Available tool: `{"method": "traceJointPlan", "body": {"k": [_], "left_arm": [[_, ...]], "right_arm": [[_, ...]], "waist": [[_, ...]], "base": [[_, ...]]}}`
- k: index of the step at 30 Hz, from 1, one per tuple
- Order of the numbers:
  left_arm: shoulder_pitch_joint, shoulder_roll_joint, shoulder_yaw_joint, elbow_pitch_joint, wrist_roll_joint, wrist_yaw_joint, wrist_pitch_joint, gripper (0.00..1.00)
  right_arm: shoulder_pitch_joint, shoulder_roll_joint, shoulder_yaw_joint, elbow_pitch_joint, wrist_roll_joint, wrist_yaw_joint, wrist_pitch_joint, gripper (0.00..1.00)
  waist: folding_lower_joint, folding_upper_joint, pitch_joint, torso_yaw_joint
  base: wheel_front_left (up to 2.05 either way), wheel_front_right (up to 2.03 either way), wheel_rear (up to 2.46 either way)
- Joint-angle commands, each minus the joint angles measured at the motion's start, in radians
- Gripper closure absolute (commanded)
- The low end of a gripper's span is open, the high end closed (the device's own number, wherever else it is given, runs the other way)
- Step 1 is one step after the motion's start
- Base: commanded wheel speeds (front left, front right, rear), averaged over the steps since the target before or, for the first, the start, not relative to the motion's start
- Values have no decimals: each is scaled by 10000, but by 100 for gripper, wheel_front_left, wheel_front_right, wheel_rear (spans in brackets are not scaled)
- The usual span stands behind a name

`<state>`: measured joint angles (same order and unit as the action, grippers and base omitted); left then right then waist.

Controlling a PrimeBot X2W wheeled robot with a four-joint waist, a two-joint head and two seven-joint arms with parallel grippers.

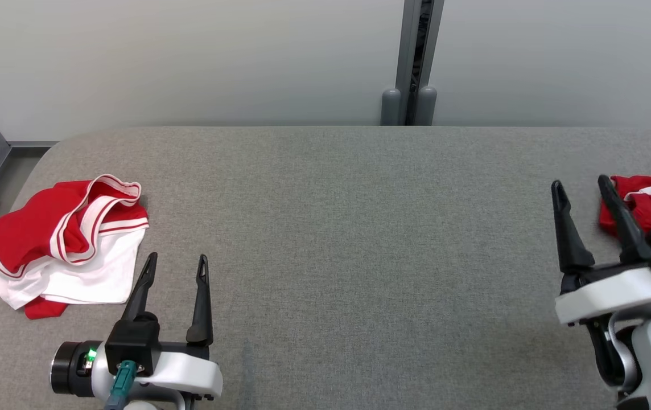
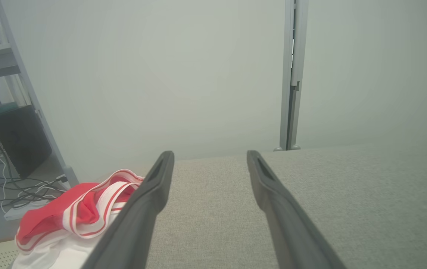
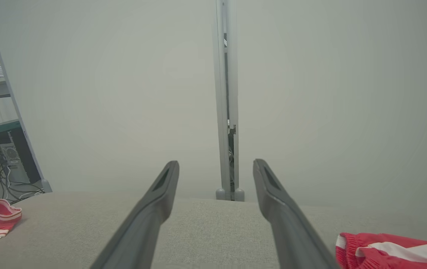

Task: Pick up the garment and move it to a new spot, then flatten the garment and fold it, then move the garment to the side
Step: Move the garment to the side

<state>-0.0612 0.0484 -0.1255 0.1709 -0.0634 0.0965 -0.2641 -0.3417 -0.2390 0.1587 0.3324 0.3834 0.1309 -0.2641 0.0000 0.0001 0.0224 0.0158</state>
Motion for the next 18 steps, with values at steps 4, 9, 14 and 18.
{"method": "traceJointPlan", "body": {"k": [4,9,14,18], "left_arm": [[189,41,-110,-251,-15,119,3,0],[374,38,-259,-527,-23,308,3,0],[562,43,-281,-638,-5,392,3,0],[575,41,-303,-687,44,374,3,0]], "right_arm": [[1333,790,-978,-1041,-1118,1,0,0],[2296,1358,-1467,-1440,-1875,-1,0,0],[2831,1643,-1455,-1475,-2322,1,0,0],[3013,1788,-1494,-1509,-2384,1,-1,0]], "waist": [[0,-1,-58,19],[0,-1,-96,29],[0,-1,-101,-17],[0,-1,-104,-51]], "base": [[0,0,0],[0,0,0],[0,0,0],[0,0,0]]}}
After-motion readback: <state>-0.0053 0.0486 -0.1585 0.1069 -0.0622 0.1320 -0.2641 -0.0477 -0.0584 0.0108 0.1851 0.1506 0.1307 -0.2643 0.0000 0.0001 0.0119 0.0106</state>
